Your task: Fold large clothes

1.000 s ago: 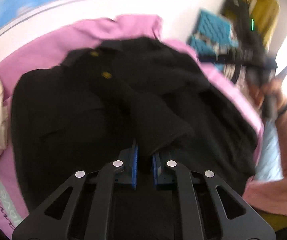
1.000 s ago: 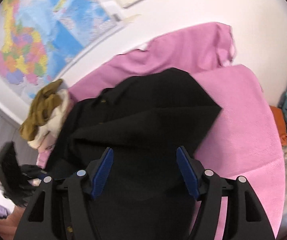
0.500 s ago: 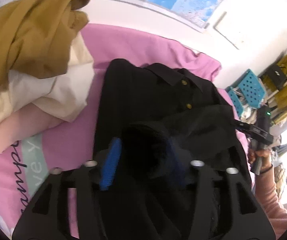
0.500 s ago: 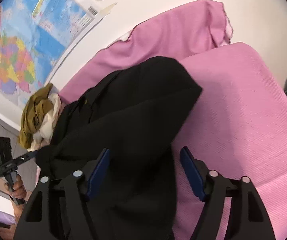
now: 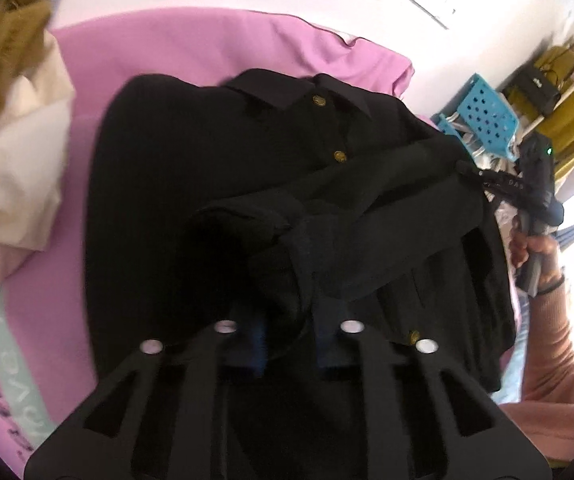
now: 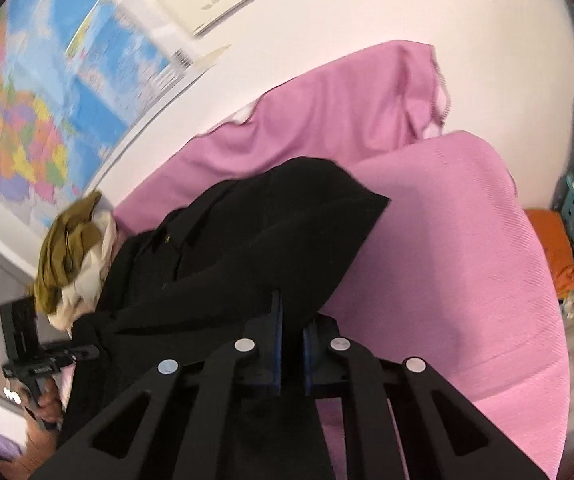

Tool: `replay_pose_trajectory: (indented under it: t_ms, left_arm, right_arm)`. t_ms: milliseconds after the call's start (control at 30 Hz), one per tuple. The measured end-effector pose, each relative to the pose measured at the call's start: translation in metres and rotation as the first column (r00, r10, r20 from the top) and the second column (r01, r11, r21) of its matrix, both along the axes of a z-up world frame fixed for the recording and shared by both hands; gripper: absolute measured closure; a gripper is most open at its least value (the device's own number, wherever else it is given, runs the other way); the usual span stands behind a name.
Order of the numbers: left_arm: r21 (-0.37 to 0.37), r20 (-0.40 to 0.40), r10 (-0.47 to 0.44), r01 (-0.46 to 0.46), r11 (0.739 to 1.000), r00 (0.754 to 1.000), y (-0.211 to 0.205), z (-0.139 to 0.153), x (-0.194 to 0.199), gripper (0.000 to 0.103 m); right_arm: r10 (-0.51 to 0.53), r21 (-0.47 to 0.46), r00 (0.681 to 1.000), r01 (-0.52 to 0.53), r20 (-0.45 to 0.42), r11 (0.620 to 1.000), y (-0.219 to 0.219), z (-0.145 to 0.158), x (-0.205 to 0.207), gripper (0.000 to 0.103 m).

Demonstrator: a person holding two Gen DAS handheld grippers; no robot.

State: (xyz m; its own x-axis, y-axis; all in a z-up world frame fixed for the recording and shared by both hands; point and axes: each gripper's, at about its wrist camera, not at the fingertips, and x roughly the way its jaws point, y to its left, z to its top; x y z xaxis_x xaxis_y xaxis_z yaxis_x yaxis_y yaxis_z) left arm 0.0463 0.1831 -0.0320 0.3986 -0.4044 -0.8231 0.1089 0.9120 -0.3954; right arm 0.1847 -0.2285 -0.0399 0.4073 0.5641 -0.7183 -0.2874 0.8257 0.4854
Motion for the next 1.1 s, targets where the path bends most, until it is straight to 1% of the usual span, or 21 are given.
replay_pose_trajectory:
  t_ms: [67,133,200,233,300,367,433,533,567,600,633,667,700,733,800,833,933,967,1000,1067,1100]
  left_arm:
    - [-0.034,-0.030,0.026,-0.027,0.999,0.999,0.006,-0.007,0.007,0.087]
    - [-0.048,-0.076,0.067,-0.070,0.996,0.995,0.013,-0.016,0.014,0.083]
    - [-0.055,-0.100,0.091,-0.096,0.994,0.991,0.019,-0.020,0.018,0.063]
    - [-0.056,-0.094,0.104,-0.109,0.992,0.990,0.023,-0.019,0.017,0.060]
    - [-0.058,-0.076,0.114,-0.118,0.991,0.991,0.029,-0.014,0.012,0.044]
    - [-0.077,-0.033,0.128,-0.130,0.989,0.991,0.037,-0.006,0.008,0.038]
    - [-0.077,-0.017,0.139,-0.140,0.987,0.990,0.042,-0.003,0.007,0.038]
    - [-0.076,-0.007,0.140,-0.141,0.987,0.990,0.042,0.000,0.012,0.039]
    - [-0.065,-0.011,0.140,-0.140,0.988,0.990,0.041,-0.001,0.015,0.043]
    - [-0.064,-0.014,0.137,-0.138,0.988,0.990,0.042,-0.001,0.015,0.052]
    - [-0.079,-0.024,0.130,-0.131,0.988,0.991,0.040,-0.003,0.019,0.057]
    - [-0.081,-0.035,0.128,-0.130,0.988,0.991,0.039,-0.006,0.022,0.066]
    - [-0.075,-0.041,0.132,-0.135,0.988,0.990,0.040,-0.008,0.024,0.072]
    - [-0.056,-0.042,0.141,-0.143,0.988,0.989,0.040,-0.009,0.026,0.072]
    - [-0.032,-0.039,0.163,-0.164,0.986,0.986,0.041,-0.011,0.030,0.073]
    - [-0.026,-0.035,0.170,-0.171,0.985,0.985,0.042,-0.012,0.031,0.073]
    - [0.014,-0.023,0.177,-0.176,0.984,0.984,0.042,-0.013,0.033,0.071]
    - [0.036,-0.023,0.176,-0.175,0.984,0.984,0.041,-0.014,0.033,0.065]
    - [0.052,-0.023,0.178,-0.176,0.983,0.984,0.042,-0.014,0.033,0.055]
    - [0.077,-0.014,0.188,-0.186,0.979,0.982,0.044,-0.012,0.030,0.043]
    - [0.060,0.000,0.178,-0.177,0.982,0.984,0.046,-0.008,0.026,0.041]
  right_arm:
    - [-0.005,-0.032,1.000,0.004,-0.014,0.999,0.002,-0.007,0.004,0.096]
    - [-0.004,-0.071,1.000,0.002,-0.029,0.997,0.009,-0.015,0.006,0.095]
    - [-0.008,-0.063,0.999,0.006,-0.031,0.998,0.009,-0.016,0.005,0.091]
    - [-0.014,-0.036,0.999,0.013,-0.039,0.999,0.007,-0.014,0.005,0.089]
    - [-0.021,-0.017,1.000,0.021,-0.022,1.000,0.002,-0.005,0.000,0.080]
    - [-0.026,-0.007,1.000,0.026,0.011,1.000,-0.003,0.007,-0.007,0.070]
    - [-0.016,0.002,0.998,0.016,0.055,1.000,-0.003,0.023,-0.016,0.069]
    - [0.047,0.020,0.994,-0.050,0.103,0.999,0.012,0.041,-0.026,0.067]
    - [0.075,0.017,0.991,-0.077,0.110,0.997,0.019,0.043,-0.027,0.066]
    - [0.107,0.013,0.987,-0.110,0.116,0.994,0.029,0.046,-0.028,0.066]
    - [0.151,-0.001,0.981,-0.152,0.122,0.988,0.044,0.045,-0.031,0.066]
    - [0.170,-0.019,0.977,-0.169,0.126,0.986,0.053,0.043,-0.033,0.066]
    - [0.185,-0.050,0.974,-0.180,0.132,0.982,0.064,0.040,-0.034,0.066]
    - [0.211,-0.082,0.969,-0.202,0.125,0.976,0.077,0.034,-0.032,0.066]
    - [0.224,-0.090,0.970,-0.216,0.093,0.972,0.092,0.022,-0.025,0.066]
    - [0.229,-0.112,0.971,-0.220,0.073,0.969,0.100,0.012,-0.019,0.066]
    - [0.223,-0.159,0.974,-0.213,0.042,0.964,0.110,-0.007,-0.007,0.066]
    - [0.214,-0.174,0.976,-0.207,0.026,0.963,0.110,-0.014,-0.001,0.070]
    - [0.199,-0.190,0.979,-0.190,0.032,0.963,0.108,-0.018,0.002,0.078]
    - [0.173,-0.169,0.985,-0.168,0.017,0.971,0.104,-0.020,0.009,0.078]
    - [0.164,-0.150,0.986,-0.160,0.011,0.976,0.101,-0.018,0.010,0.076]
